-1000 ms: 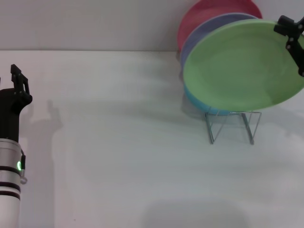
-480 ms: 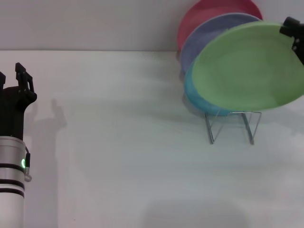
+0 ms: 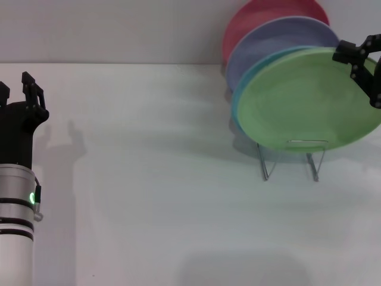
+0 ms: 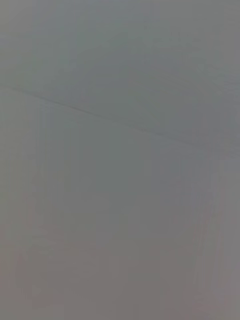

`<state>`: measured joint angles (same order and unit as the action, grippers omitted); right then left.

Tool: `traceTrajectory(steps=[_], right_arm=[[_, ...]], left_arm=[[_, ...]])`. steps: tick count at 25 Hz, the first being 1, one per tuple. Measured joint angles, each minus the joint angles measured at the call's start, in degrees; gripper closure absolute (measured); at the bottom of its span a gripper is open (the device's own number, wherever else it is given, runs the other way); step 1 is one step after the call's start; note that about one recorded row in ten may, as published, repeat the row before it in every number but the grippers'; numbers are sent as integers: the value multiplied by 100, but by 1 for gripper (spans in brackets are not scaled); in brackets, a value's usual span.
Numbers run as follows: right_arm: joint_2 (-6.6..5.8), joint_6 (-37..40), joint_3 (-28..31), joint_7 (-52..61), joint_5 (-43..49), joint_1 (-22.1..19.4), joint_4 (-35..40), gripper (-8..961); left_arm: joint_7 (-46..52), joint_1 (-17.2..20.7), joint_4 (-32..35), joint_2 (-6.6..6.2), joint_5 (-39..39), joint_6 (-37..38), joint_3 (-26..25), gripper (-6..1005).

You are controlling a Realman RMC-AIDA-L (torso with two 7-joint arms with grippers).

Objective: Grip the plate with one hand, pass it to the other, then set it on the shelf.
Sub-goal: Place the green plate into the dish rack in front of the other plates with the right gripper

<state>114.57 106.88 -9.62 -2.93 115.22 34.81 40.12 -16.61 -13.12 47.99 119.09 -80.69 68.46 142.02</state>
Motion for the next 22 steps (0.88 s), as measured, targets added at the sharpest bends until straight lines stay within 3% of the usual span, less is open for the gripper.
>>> traceTrajectory(steps=[10, 22], right_arm=[[4, -186, -163, -2, 13, -68, 10, 921], [175, -452, -181, -30, 14, -155, 6, 819]], left_arm=[[0, -72, -5, 0, -103, -14, -20, 480], [0, -159, -40, -7, -105, -136, -52, 456]])
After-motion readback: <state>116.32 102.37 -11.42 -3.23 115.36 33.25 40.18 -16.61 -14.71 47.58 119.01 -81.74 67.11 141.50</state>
